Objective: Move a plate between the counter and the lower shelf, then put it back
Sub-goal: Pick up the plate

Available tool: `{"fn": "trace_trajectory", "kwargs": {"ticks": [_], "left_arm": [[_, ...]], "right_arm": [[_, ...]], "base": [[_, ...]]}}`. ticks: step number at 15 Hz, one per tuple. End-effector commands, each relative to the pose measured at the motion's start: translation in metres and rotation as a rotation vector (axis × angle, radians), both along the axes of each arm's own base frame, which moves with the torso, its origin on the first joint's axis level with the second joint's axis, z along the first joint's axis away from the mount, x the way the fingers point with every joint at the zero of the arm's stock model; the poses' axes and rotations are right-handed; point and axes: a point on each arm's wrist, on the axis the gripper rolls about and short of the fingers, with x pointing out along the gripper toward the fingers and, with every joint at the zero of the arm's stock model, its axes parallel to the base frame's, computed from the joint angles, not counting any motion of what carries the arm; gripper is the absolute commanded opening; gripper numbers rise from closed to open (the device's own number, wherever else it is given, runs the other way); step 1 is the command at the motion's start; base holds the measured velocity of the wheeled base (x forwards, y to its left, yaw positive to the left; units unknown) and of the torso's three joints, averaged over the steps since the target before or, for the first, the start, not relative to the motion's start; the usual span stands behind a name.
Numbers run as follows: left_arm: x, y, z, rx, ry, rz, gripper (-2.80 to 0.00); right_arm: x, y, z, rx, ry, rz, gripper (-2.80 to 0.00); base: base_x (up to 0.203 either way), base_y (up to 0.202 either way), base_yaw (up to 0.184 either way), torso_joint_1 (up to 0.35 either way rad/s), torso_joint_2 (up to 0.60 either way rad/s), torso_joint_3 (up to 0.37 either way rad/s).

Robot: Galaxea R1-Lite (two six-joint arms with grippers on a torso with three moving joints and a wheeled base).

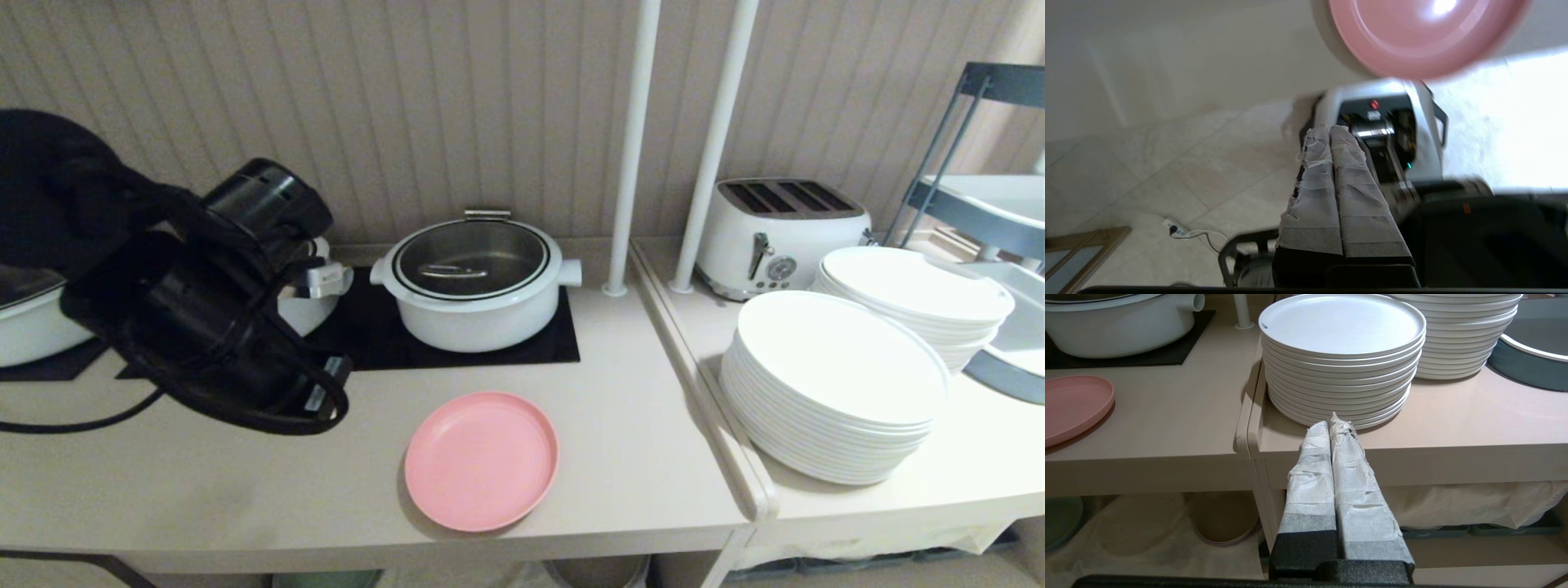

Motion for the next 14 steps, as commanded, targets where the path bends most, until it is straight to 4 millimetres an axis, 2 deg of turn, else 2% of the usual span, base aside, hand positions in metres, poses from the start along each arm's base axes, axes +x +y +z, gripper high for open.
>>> {"fn": "trace_trajectory", "kwargs": {"ticks": [1, 9, 14], "left_arm": [[0.021, -0.010, -0.024, 0.032, 0.069, 0.020, -2.80], [0.063, -0.031, -0.069, 0.036, 0.153, 0.111, -2.80], [0.074, -0.036, -0.089, 0.050, 0.185, 0.114, -2.80]], "right_arm": [[0.000, 0.000, 0.000, 0.001, 0.001, 0.001, -2.80], [0.000, 0.000, 0.000, 0.001, 0.001, 0.001, -2.80], [0.000, 0.000, 0.000, 0.001, 0.001, 0.001, -2.80]], "base": [[0.000, 0.000, 0.000, 0.000, 0.00, 0.000], [0.000, 0.000, 0.000, 0.000, 0.00, 0.000], [0.000, 0.000, 0.000, 0.000, 0.00, 0.000]]}}
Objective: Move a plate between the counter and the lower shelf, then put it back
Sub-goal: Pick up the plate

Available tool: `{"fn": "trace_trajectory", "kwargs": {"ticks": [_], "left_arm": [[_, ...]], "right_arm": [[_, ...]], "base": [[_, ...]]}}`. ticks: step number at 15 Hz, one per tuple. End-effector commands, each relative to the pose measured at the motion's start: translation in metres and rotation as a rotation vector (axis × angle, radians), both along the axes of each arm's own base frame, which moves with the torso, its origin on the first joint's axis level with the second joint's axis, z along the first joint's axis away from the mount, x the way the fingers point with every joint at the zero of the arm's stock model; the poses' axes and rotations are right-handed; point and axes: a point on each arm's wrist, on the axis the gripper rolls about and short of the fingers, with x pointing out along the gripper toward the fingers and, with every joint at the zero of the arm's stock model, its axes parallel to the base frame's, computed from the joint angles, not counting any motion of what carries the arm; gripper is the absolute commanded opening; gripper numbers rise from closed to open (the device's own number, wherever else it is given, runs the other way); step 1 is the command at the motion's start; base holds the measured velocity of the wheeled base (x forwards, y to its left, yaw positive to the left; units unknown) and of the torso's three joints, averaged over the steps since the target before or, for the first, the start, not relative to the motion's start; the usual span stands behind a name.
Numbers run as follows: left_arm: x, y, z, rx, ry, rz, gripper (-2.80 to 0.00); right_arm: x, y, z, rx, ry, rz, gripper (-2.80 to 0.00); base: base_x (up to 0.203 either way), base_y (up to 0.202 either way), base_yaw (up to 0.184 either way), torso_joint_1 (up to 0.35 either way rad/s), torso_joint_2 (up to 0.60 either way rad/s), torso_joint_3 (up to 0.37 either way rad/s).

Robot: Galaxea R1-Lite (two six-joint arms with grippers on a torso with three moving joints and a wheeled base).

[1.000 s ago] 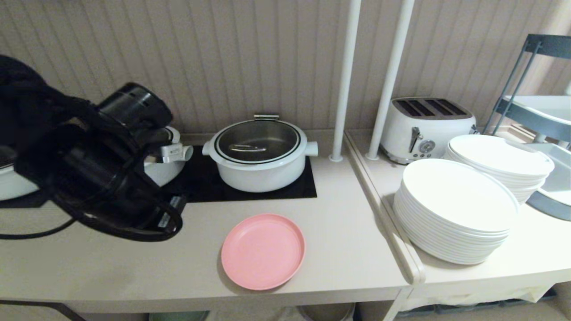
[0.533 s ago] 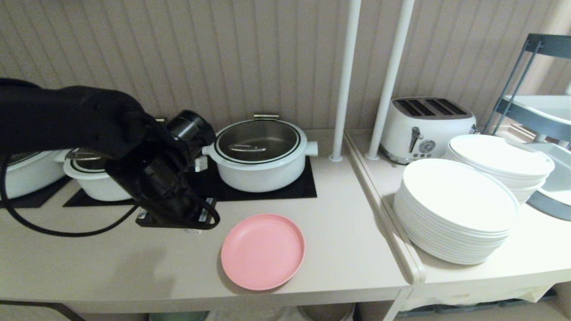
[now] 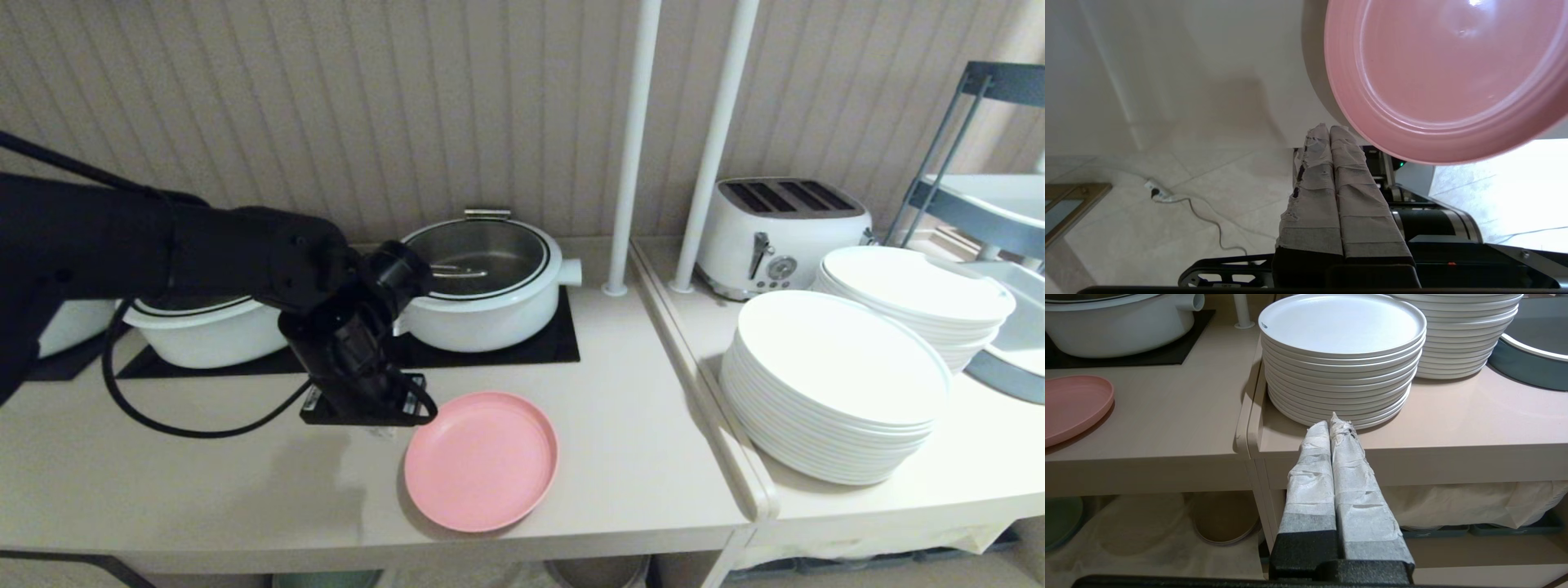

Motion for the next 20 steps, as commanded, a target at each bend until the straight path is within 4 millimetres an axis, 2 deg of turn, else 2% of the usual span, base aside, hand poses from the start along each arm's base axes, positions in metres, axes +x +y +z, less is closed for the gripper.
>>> {"fn": "trace_trajectory", "kwargs": {"ticks": [1, 7, 8, 20], "left_arm": [[0.005, -0.002, -0.013, 0.012, 0.039, 0.003, -2.80], [0.015, -0.007, -0.028, 0.013, 0.042, 0.001, -2.80], [0.015, -0.007, -0.030, 0.015, 0.047, 0.001, 0.00], [0.028, -0.013, -0.038, -0.010, -0.005, -0.002, 0.00]], "right_arm": [[0.000, 0.000, 0.000, 0.000, 0.001, 0.001, -2.80], [0.000, 0.000, 0.000, 0.000, 0.001, 0.001, -2.80], [0.000, 0.000, 0.000, 0.000, 0.001, 0.001, -2.80], [0.000, 0.000, 0.000, 0.000, 0.001, 0.001, -2.80]], "base": [[0.000, 0.000, 0.000, 0.000, 0.00, 0.000], [0.000, 0.000, 0.000, 0.000, 0.00, 0.000], [0.000, 0.000, 0.000, 0.000, 0.00, 0.000], [0.000, 0.000, 0.000, 0.000, 0.00, 0.000]]}}
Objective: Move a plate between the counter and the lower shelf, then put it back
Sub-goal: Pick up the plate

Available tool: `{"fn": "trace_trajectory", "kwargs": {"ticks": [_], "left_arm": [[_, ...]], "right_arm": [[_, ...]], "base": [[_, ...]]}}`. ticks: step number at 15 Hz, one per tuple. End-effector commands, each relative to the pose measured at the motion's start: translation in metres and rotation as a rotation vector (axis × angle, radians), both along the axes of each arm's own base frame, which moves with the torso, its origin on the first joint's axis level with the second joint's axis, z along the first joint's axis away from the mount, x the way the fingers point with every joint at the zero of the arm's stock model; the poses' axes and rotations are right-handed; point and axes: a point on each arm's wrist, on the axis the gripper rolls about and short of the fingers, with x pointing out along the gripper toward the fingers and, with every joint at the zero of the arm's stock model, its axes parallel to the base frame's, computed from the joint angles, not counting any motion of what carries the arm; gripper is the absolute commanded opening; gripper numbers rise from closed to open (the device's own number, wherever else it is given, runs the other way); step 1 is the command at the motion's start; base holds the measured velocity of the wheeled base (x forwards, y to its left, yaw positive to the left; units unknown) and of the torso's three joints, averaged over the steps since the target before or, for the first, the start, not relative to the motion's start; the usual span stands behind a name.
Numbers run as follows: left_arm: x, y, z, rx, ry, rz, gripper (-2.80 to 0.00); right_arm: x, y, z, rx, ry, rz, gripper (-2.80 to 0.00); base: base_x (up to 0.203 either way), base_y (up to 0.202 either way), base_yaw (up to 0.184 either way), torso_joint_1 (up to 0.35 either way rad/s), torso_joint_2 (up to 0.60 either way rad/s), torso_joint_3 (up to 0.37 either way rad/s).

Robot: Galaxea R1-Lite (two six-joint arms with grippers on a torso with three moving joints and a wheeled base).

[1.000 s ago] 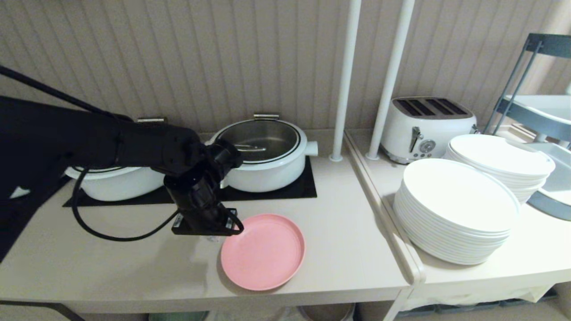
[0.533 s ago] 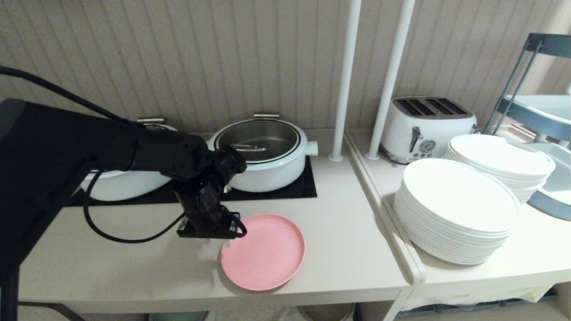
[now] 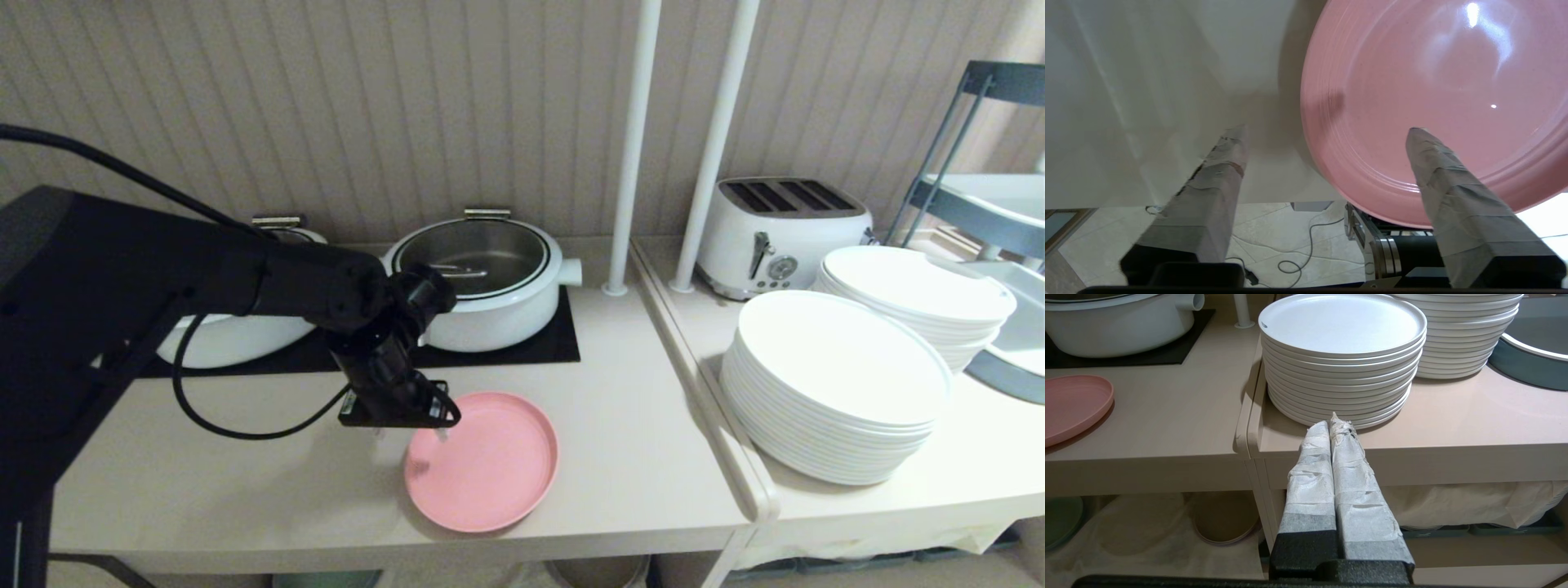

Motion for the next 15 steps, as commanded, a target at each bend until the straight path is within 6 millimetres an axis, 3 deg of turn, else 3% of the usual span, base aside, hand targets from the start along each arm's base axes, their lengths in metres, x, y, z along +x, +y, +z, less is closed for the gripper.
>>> {"fn": "trace_trajectory", "kwargs": {"ticks": [1, 15], "left_arm": [[0.001, -0.001, -0.003, 0.006, 0.008, 0.003, 0.00], [0.009, 0.000, -0.027, 0.022, 0.046, 0.015, 0.00]], "right_arm": [[0.000, 0.000, 0.000, 0.000, 0.001, 0.001, -2.80], [0.000, 0.000, 0.000, 0.000, 0.001, 0.001, -2.80]], "base": [[0.000, 0.000, 0.000, 0.000, 0.00, 0.000], [0.000, 0.000, 0.000, 0.000, 0.00, 0.000]]}}
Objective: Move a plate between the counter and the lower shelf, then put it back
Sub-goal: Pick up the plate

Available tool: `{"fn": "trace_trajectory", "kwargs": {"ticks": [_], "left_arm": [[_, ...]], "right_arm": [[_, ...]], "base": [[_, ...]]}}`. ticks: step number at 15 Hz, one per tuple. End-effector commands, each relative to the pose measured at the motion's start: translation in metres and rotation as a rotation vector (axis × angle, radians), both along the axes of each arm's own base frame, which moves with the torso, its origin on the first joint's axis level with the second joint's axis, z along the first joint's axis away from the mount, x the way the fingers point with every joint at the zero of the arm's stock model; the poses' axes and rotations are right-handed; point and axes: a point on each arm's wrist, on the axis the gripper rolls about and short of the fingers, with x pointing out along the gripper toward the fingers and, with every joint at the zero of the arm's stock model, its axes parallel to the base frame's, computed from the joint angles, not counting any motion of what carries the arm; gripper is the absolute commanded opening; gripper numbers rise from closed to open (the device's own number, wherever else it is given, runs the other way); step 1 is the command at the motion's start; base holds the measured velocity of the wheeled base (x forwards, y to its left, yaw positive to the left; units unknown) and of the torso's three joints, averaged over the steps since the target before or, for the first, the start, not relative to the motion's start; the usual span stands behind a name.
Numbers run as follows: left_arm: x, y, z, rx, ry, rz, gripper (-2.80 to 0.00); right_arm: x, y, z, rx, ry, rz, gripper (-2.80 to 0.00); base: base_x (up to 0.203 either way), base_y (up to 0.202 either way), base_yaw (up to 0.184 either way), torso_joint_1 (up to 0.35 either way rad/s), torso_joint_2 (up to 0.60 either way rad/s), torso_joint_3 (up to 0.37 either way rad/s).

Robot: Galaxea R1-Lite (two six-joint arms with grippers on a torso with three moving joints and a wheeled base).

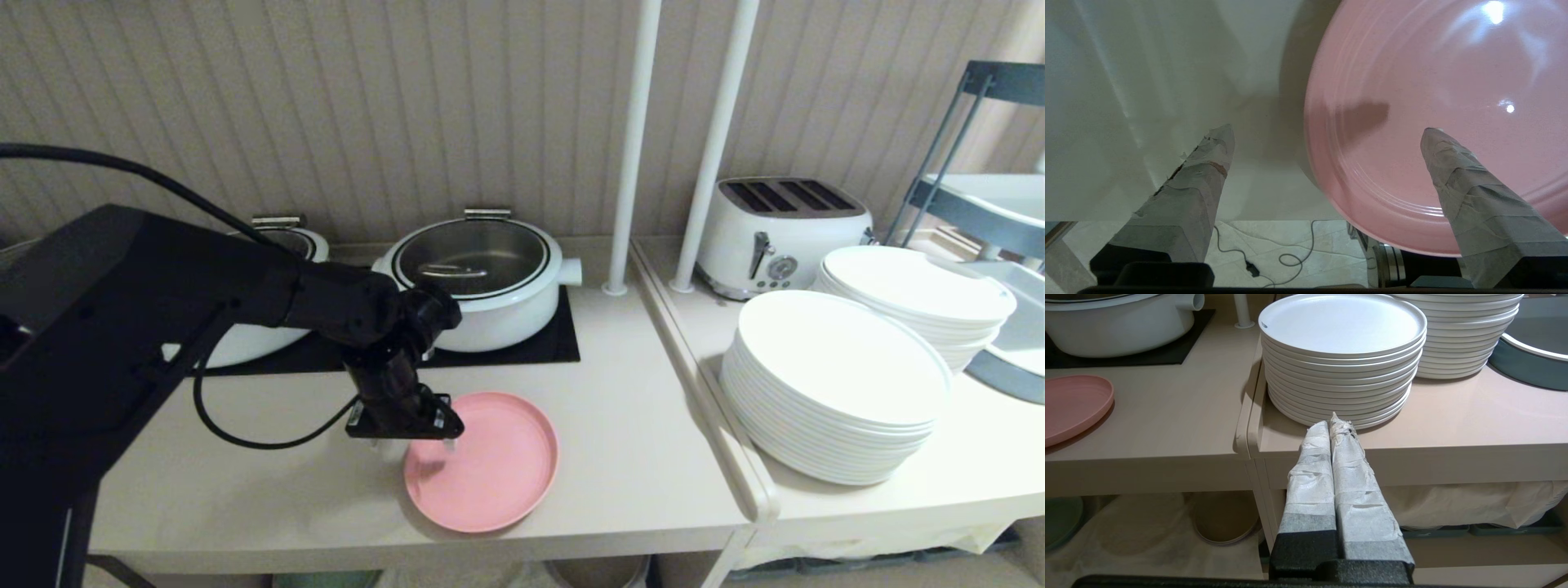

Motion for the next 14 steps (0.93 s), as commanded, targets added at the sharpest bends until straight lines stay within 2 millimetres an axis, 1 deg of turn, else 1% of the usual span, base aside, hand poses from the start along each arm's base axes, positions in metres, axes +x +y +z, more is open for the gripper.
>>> {"fn": "trace_trajectory", "kwargs": {"ticks": [1, 9, 12, 14], "left_arm": [[0.000, 0.001, -0.003, 0.004, 0.010, 0.004, 0.00], [0.004, 0.003, -0.013, 0.016, 0.033, 0.014, 0.00], [0.004, 0.003, -0.013, 0.015, 0.032, 0.014, 0.00], [0.006, 0.002, -0.018, 0.021, 0.039, 0.014, 0.00]], "right_arm": [[0.000, 0.000, 0.000, 0.000, 0.000, 0.000, -2.80], [0.000, 0.000, 0.000, 0.000, 0.001, 0.000, -2.80], [0.000, 0.000, 0.000, 0.000, 0.001, 0.000, -2.80], [0.000, 0.000, 0.000, 0.000, 0.001, 0.000, -2.80]], "base": [[0.000, 0.000, 0.000, 0.000, 0.00, 0.000], [0.000, 0.000, 0.000, 0.000, 0.00, 0.000], [0.000, 0.000, 0.000, 0.000, 0.00, 0.000], [0.000, 0.000, 0.000, 0.000, 0.00, 0.000]]}}
